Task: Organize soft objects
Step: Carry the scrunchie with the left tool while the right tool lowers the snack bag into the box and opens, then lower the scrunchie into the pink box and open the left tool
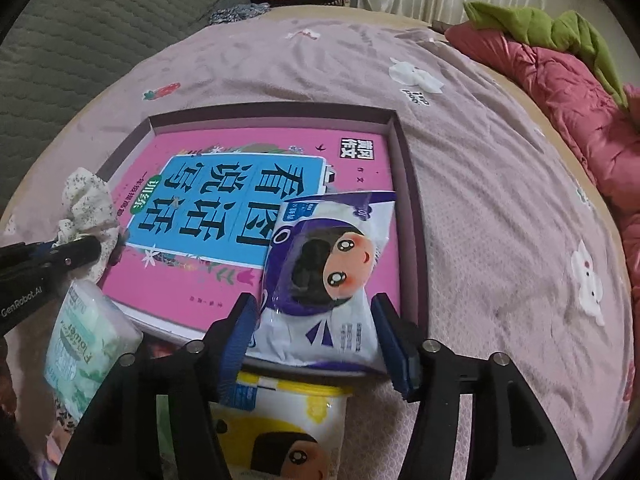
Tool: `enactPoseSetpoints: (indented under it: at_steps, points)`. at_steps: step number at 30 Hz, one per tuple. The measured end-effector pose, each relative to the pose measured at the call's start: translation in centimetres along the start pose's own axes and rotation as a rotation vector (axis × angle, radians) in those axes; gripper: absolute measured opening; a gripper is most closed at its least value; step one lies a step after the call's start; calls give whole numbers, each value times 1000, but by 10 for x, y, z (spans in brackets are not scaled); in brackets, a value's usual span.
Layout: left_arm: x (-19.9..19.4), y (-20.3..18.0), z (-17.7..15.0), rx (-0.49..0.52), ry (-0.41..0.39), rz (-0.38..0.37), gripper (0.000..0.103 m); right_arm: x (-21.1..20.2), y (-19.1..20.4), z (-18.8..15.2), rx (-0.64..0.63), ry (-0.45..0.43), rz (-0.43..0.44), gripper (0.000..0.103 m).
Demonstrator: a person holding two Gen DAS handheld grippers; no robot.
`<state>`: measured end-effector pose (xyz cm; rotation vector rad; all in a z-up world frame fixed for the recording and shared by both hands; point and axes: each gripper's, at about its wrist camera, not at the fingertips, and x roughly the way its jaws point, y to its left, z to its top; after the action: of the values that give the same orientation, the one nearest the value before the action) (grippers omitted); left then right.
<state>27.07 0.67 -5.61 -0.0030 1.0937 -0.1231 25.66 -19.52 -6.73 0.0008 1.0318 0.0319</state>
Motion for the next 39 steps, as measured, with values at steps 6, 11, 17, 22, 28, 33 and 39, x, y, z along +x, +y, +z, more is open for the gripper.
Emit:
enactPoseSetpoints:
  at_steps: [6,11,17,22,28,33,39]
  points:
    - [0,-1,-2,11,1,10,18,-20,-5,-12,35,-56,7,72]
    - [-2,-1,-4,14,-3,8,23,-37,-6,-20,40,-98,1,74]
    - [-8,0,-4,13,-12,1,30,-52,-1,-27,2,-127,-25,74]
    - [-15,-1,-3,8,-30,-4,42,-58,-1,-30,7,-136,-26,75]
    - [-23,0,-2,7,-53,3,49,-64,-3,-32,15,-147,-30,75]
    - [-36,-1,-3,11,-95,-5,58,-67,-5,-33,25,-155,-42,76]
    - [-50,-2,-1,2,-143,-17,63,-75,-7,-34,41,-180,-56,78]
